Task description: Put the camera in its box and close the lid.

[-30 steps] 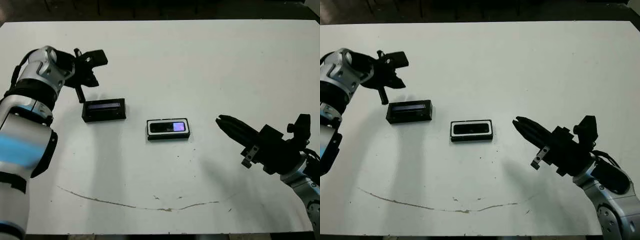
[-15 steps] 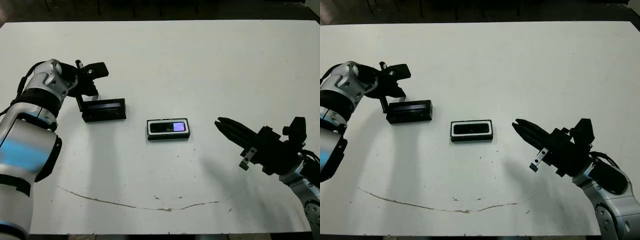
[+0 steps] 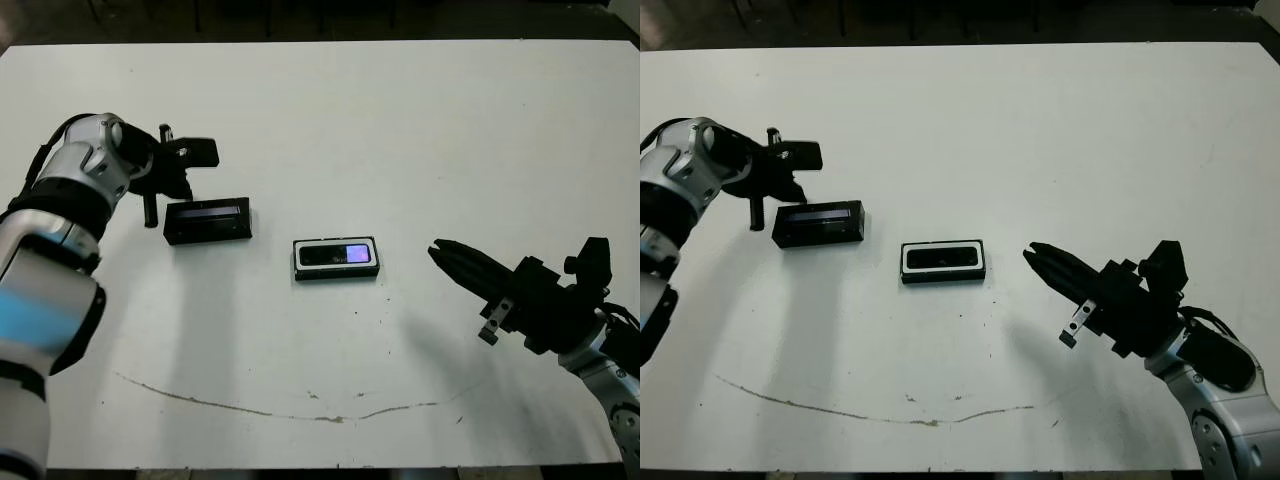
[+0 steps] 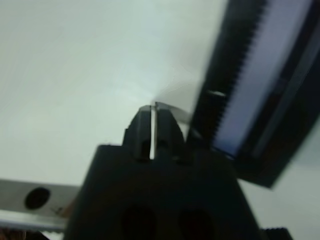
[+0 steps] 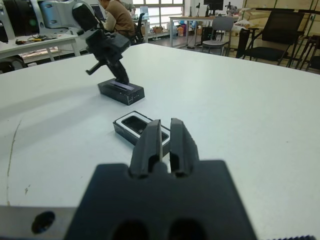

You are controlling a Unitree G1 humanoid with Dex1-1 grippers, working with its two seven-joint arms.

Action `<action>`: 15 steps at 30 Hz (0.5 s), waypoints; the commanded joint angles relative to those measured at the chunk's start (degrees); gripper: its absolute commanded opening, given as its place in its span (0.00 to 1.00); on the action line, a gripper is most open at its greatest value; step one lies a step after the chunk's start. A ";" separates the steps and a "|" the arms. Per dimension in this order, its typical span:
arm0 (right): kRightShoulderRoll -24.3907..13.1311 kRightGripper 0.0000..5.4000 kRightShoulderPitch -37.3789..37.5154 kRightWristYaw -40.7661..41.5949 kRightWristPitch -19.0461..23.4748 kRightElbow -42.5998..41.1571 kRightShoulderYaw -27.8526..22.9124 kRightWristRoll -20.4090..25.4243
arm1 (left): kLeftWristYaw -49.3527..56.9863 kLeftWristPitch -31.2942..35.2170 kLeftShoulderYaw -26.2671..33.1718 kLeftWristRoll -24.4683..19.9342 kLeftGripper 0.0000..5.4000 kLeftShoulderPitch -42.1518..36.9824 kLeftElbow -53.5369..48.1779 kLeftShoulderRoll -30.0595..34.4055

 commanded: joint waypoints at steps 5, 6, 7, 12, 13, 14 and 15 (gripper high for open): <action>-2.37 0.00 -0.70 -1.50 5.79 -0.83 -0.78 2.24 | -11.48 2.93 1.03 -4.15 0.00 9.41 -14.17 5.51; -2.49 0.00 -0.90 -1.42 6.19 -0.69 -0.86 2.63 | -12.24 3.23 1.17 -4.62 0.00 10.26 -16.00 6.04; -2.46 0.00 -1.06 -1.29 6.15 -0.41 -0.86 2.82 | -12.83 3.36 1.20 -4.95 0.00 10.95 -17.57 6.50; -3.06 0.00 -1.88 -1.78 7.61 -0.64 -0.71 3.36 | -16.07 5.16 0.41 -5.18 0.00 12.71 -22.51 7.50; -3.07 0.00 -1.92 -1.81 7.83 -0.70 -0.76 3.50 | -16.36 5.25 0.42 -5.26 0.00 13.07 -23.39 7.68; -2.99 0.00 -1.90 -1.70 7.71 -0.59 -0.77 3.44 | -16.49 5.01 0.47 -5.35 0.00 13.47 -24.39 7.91; -2.91 0.00 -1.89 -1.59 7.55 -0.49 -0.73 3.37 | -16.61 4.71 0.58 -5.58 0.00 13.89 -25.39 8.12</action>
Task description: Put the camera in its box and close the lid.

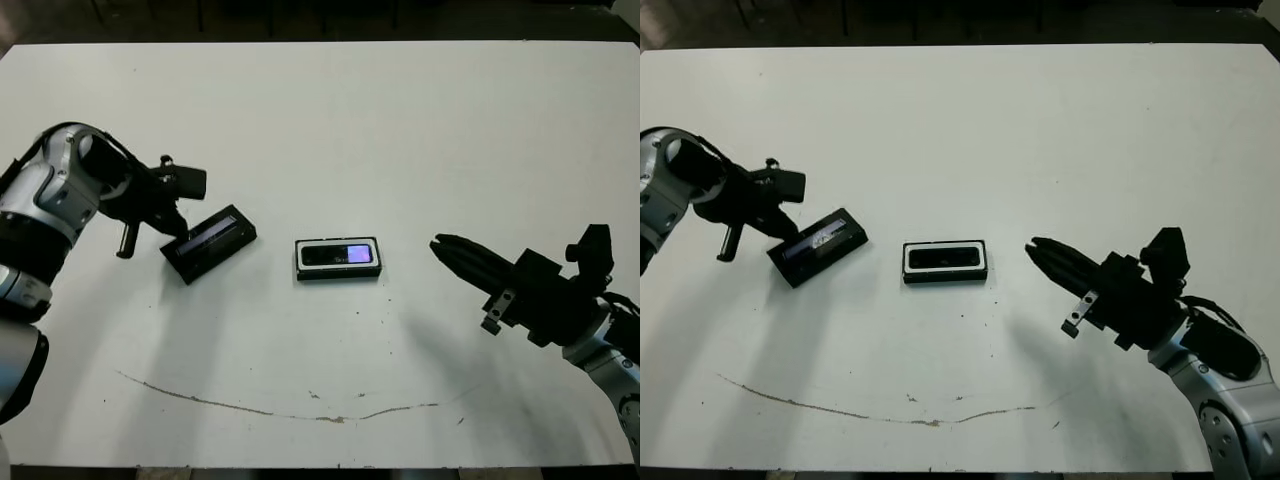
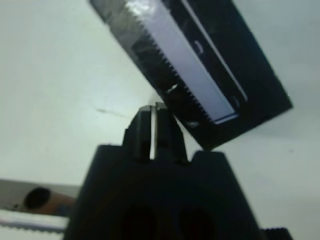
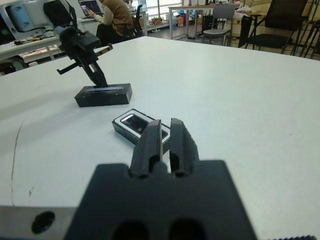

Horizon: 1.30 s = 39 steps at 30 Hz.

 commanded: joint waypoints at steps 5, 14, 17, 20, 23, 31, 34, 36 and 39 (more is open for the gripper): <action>-0.48 0.00 0.31 0.09 -0.97 0.22 0.20 -1.32 | -2.77 0.24 -0.36 -2.19 0.00 4.55 -3.64 0.86; 0.41 0.00 2.02 0.95 -4.54 -0.29 0.12 -2.12 | 26.49 10.86 8.19 5.49 0.00 12.19 -11.17 1.35; 0.40 0.00 2.57 1.51 -5.94 -0.29 0.43 -2.31 | 37.31 16.28 12.82 8.29 0.00 17.08 -17.99 1.77; 0.23 0.00 3.33 0.77 -6.42 -1.07 0.66 -3.11 | 43.68 19.90 17.76 8.53 0.00 21.60 -24.10 2.20; -0.07 0.00 3.40 1.12 -4.99 -1.35 0.45 -1.63 | 46.63 19.18 23.67 5.17 0.00 26.87 -30.11 2.77; -0.14 0.00 3.26 2.26 -5.15 0.07 0.43 -0.60 | 46.14 15.23 41.94 -18.28 0.00 42.23 -51.98 -4.61; 0.23 0.00 3.00 3.33 -6.14 0.87 0.55 -0.26 | 47.87 15.59 44.63 -25.90 0.00 45.99 -57.65 -9.25; 0.39 0.00 2.69 4.45 -6.39 1.70 0.55 0.54 | 48.96 16.52 44.80 -28.40 0.02 47.91 -60.66 -10.66; 0.20 0.00 2.59 4.77 -5.84 1.93 0.45 1.09 | 50.38 20.97 42.87 -30.07 0.08 50.94 -66.20 -11.07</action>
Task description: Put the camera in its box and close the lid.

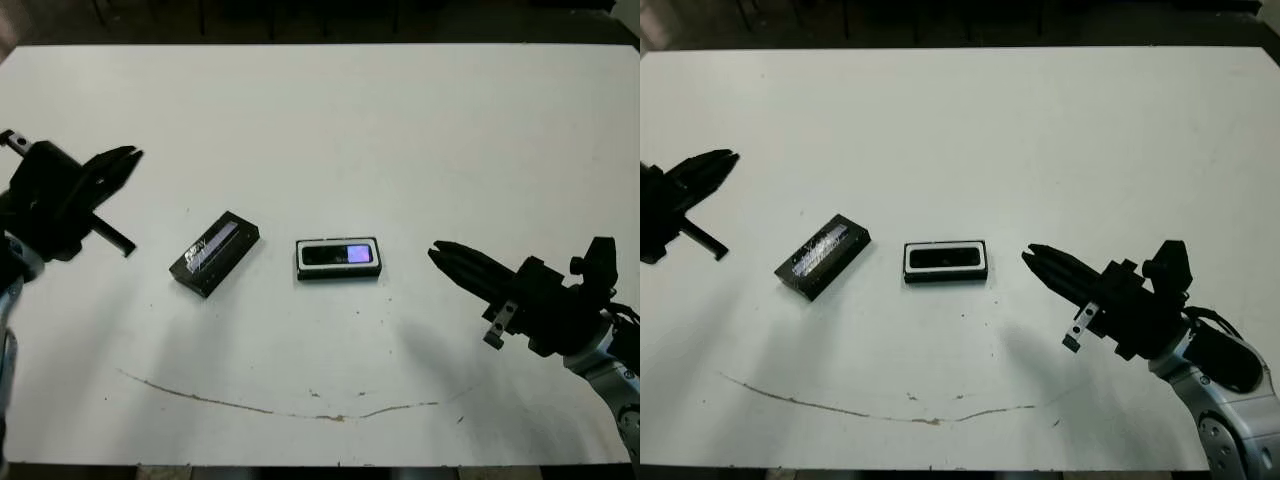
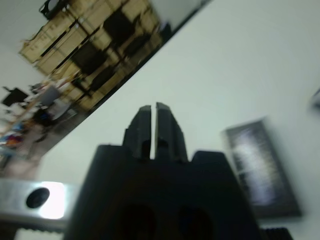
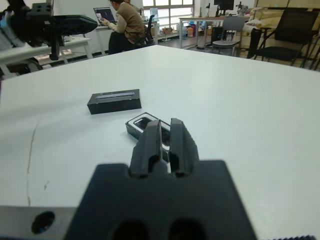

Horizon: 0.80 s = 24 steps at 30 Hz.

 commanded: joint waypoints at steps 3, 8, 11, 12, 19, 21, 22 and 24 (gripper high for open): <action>0.10 0.00 0.25 0.48 0.12 0.43 -0.14 1.07 | 1.65 5.42 -4.87 0.32 0.17 4.27 -4.26 0.94; -0.20 0.00 1.00 -0.75 0.03 -0.97 -0.19 0.52 | 1.51 5.55 -9.85 2.02 0.34 5.36 -1.95 1.79; 0.46 0.00 0.99 0.78 -2.03 0.30 -0.11 0.46 | 1.00 4.80 -11.45 1.99 0.45 5.78 0.13 1.96; 0.57 0.00 1.04 0.67 -2.18 0.37 -0.07 0.38 | 0.78 5.06 -11.90 2.13 0.48 5.75 0.52 2.37; -0.13 0.00 1.00 0.75 -0.43 1.13 0.23 1.70 | -0.28 5.11 -14.20 3.18 0.72 5.69 2.25 5.06; 0.05 0.00 1.16 0.50 -0.18 1.22 0.22 1.97 | -0.29 4.90 -14.34 3.02 0.78 5.58 2.81 5.32; 0.16 0.00 1.28 0.48 -0.31 1.26 0.23 1.94 | -0.19 5.04 -14.41 2.88 0.81 5.47 3.08 5.30; 0.27 0.00 1.33 0.76 -0.62 1.60 0.30 1.94 | -0.15 4.96 -14.61 2.74 0.88 5.32 3.65 5.30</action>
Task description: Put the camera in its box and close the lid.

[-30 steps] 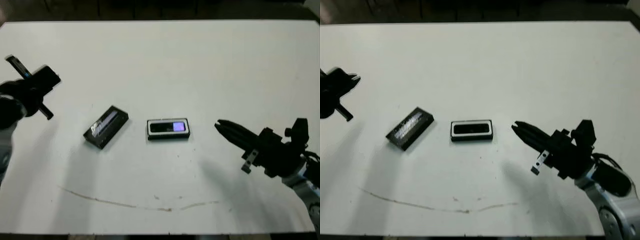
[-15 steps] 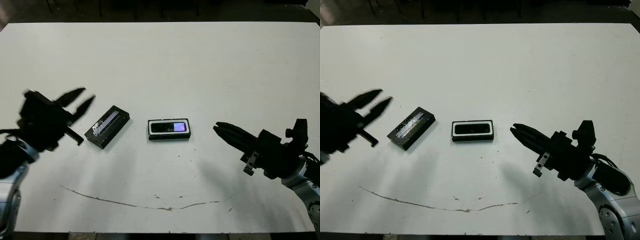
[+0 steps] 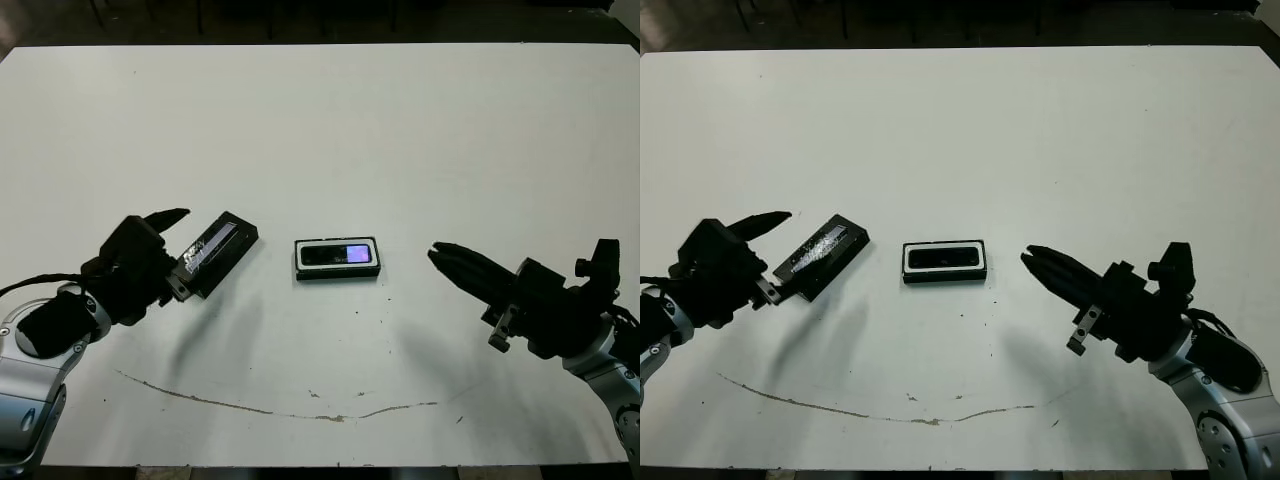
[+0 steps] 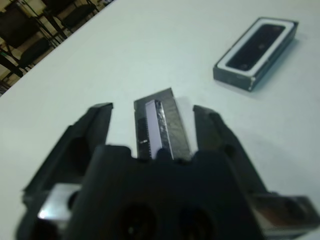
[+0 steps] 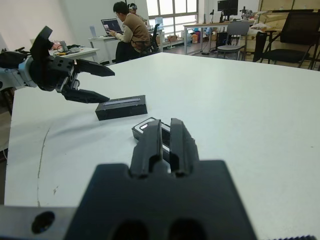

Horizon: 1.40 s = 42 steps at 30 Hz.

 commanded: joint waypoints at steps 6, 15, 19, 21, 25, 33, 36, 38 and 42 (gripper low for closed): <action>-0.16 0.00 0.64 1.08 -0.26 2.09 0.61 -0.88 | -0.80 1.12 -0.85 -1.22 1.00 0.32 2.96 0.29; 0.07 0.00 0.53 1.38 -0.62 2.71 0.72 -0.99 | -3.02 9.03 1.33 -11.86 1.00 -1.89 6.76 -2.22; -0.35 0.00 0.64 1.00 -0.20 2.20 0.59 -1.45 | -2.70 11.28 1.66 -14.62 1.00 -2.21 7.97 -2.49; -0.06 0.00 0.51 1.72 -0.09 2.84 0.52 -0.58 | -2.14 10.83 1.56 -14.76 1.00 -2.08 8.38 -2.60; -0.08 0.00 0.47 1.88 -0.67 3.43 0.61 -1.06 | 0.15 9.84 1.32 -14.06 1.00 -1.60 8.65 -3.45; 0.77 0.00 -0.23 5.85 -6.36 5.88 1.00 -2.65 | 4.51 2.82 -1.05 -8.01 1.00 1.10 5.96 -3.88; 1.03 0.00 -0.45 7.39 -6.33 6.56 0.98 -0.85 | 4.26 1.32 -1.65 -6.83 1.00 1.20 6.37 -3.79; 0.99 0.00 -0.37 7.53 -6.42 6.18 0.84 -0.73 | 4.12 2.47 -1.48 -7.52 1.00 1.14 6.42 -4.17; 1.00 0.00 -0.23 7.96 -6.86 5.97 0.66 -0.46 | 3.09 3.84 -2.16 -7.93 1.00 0.79 6.47 -3.65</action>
